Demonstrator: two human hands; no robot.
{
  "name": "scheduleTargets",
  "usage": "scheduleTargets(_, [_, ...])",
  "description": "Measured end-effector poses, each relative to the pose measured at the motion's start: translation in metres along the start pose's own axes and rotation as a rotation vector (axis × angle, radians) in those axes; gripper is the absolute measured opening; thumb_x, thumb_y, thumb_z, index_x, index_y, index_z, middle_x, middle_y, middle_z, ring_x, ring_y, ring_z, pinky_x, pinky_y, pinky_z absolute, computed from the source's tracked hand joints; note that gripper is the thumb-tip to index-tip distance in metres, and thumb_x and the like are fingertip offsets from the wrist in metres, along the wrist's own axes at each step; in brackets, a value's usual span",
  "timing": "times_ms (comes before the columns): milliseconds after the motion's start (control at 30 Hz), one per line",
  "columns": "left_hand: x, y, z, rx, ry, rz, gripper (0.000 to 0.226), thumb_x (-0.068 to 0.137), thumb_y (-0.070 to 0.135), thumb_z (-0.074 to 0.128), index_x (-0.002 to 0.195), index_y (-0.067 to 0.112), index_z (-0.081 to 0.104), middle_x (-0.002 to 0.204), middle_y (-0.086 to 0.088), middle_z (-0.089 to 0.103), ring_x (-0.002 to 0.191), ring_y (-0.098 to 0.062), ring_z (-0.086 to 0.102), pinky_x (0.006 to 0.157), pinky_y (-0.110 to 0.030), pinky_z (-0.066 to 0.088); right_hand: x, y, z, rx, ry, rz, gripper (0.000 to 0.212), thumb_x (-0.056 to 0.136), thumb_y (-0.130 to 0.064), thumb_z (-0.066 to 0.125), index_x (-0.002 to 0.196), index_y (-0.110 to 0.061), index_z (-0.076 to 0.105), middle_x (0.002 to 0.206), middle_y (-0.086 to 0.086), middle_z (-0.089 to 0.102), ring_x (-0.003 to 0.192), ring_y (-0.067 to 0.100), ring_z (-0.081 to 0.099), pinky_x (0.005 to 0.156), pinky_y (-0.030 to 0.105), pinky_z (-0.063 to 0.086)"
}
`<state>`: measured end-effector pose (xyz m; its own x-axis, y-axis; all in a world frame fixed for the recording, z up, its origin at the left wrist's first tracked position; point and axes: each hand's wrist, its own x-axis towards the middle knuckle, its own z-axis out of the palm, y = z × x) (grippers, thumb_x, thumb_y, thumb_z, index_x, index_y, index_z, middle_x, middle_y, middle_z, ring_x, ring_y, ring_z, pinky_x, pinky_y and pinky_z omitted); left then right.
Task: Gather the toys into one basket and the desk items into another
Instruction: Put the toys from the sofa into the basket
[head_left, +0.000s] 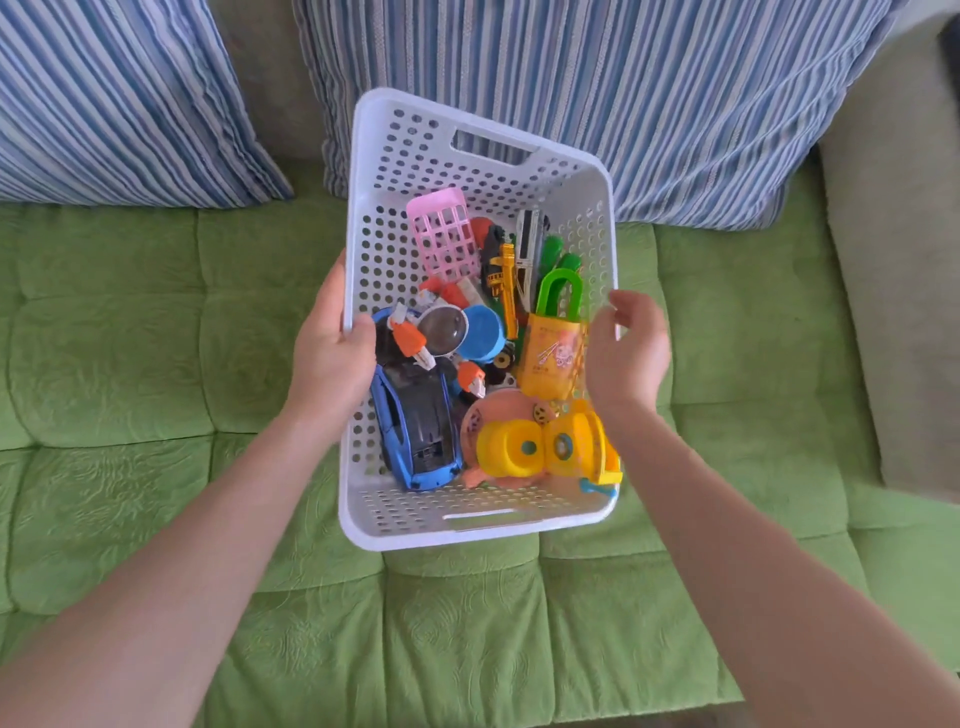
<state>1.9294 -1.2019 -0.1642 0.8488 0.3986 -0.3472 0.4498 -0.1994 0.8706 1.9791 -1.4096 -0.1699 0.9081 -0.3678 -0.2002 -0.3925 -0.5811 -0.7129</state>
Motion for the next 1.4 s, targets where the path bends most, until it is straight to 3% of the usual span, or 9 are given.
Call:
scheduleTargets(100, [0.0, -0.001, -0.003, 0.049, 0.002, 0.008, 0.056, 0.093, 0.005, 0.035, 0.143, 0.03, 0.03, 0.144, 0.01, 0.041, 0.131, -0.007, 0.039, 0.114, -0.036, 0.029, 0.016, 0.03, -0.008, -0.067, -0.141, 0.153, 0.051, 0.092, -0.032, 0.051, 0.135, -0.007, 0.04, 0.132, 0.006, 0.052, 0.121, 0.022, 0.05, 0.099, 0.033, 0.038])
scheduleTargets(233, [0.003, -0.003, -0.011, 0.068, 0.019, -0.019, 0.054, 0.095, 0.004, 0.034, 0.142, 0.03, 0.032, 0.142, 0.009, 0.043, 0.129, -0.007, 0.04, 0.113, -0.034, 0.029, 0.006, 0.061, -0.007, 0.052, -0.454, 0.305, 0.044, 0.092, -0.044, 0.047, 0.114, -0.007, 0.055, 0.083, 0.001, 0.055, 0.079, 0.017, 0.051, 0.074, 0.036, 0.048])
scheduleTargets(400, [-0.002, -0.002, -0.022, 0.02, 0.075, -0.062, 0.051, 0.094, 0.006, 0.036, 0.139, 0.03, 0.036, 0.137, 0.01, 0.049, 0.121, -0.007, 0.049, 0.106, -0.034, 0.038, -0.008, 0.043, -0.005, 0.202, -0.404, 0.38, 0.046, 0.093, -0.041, 0.048, 0.099, 0.005, 0.054, 0.079, 0.01, 0.047, 0.071, 0.021, 0.042, 0.065, 0.034, 0.037])
scheduleTargets(500, [-0.005, 0.006, -0.037, 0.009, 0.119, -0.079, 0.049, 0.093, 0.004, 0.036, 0.136, 0.028, 0.041, 0.125, 0.009, 0.054, 0.095, -0.004, 0.056, 0.078, -0.021, 0.046, -0.009, 0.014, -0.011, 0.191, -0.446, 0.32, 0.031, 0.094, -0.038, 0.046, 0.084, -0.011, 0.057, 0.073, 0.009, 0.046, 0.061, 0.017, 0.039, 0.058, 0.032, 0.035])
scheduleTargets(700, [-0.017, 0.042, -0.094, -0.026, 0.18, -0.075, 0.046, 0.091, 0.0, 0.039, 0.128, 0.025, 0.049, 0.114, 0.002, 0.058, 0.091, -0.014, 0.057, 0.08, -0.03, 0.047, -0.027, -0.067, -0.029, 0.146, -0.462, 0.202, 0.026, 0.095, -0.033, 0.046, 0.093, -0.011, 0.059, 0.074, 0.007, 0.047, 0.063, 0.017, 0.04, 0.055, 0.026, 0.033])
scheduleTargets(833, [-0.032, 0.069, -0.156, -0.005, 0.17, -0.043, 0.045, 0.091, 0.001, 0.04, 0.127, 0.026, 0.049, 0.102, 0.004, 0.058, 0.071, -0.011, 0.053, 0.064, -0.028, 0.043, -0.072, -0.12, -0.034, 0.185, -0.453, 0.155, 0.024, 0.095, -0.027, 0.044, 0.101, -0.01, 0.06, 0.083, 0.009, 0.049, 0.075, 0.019, 0.041, 0.059, 0.029, 0.035])
scheduleTargets(933, [-0.043, 0.093, -0.206, 0.002, 0.129, -0.047, 0.044, 0.091, 0.002, 0.042, 0.128, 0.025, 0.048, 0.092, 0.01, 0.059, 0.081, -0.022, 0.055, 0.071, -0.038, 0.048, -0.109, -0.158, -0.04, 0.203, -0.456, 0.129, 0.02, 0.095, -0.023, 0.043, 0.099, -0.012, 0.059, 0.079, 0.007, 0.047, 0.069, 0.018, 0.04, 0.053, 0.026, 0.032])
scheduleTargets(1133, [-0.082, 0.146, -0.306, -0.068, 0.113, -0.005, 0.054, 0.088, -0.006, 0.045, 0.137, 0.015, 0.042, 0.129, -0.002, 0.054, 0.112, -0.022, 0.053, 0.099, -0.04, 0.042, -0.19, -0.241, -0.066, 0.273, -0.42, 0.107, 0.016, 0.093, -0.018, 0.047, 0.082, -0.016, 0.057, 0.071, 0.003, 0.048, 0.063, 0.015, 0.041, 0.057, 0.027, 0.036])
scheduleTargets(1400, [-0.138, 0.222, -0.39, -0.116, 0.101, 0.023, 0.052, 0.087, -0.012, 0.044, 0.132, 0.013, 0.047, 0.13, -0.004, 0.054, 0.102, -0.018, 0.053, 0.074, -0.03, 0.049, -0.255, -0.326, -0.115, 0.233, -0.421, -0.008, 0.016, 0.092, -0.013, 0.048, 0.08, -0.01, 0.057, 0.063, 0.004, 0.041, 0.051, 0.013, 0.034, 0.048, 0.026, 0.031])
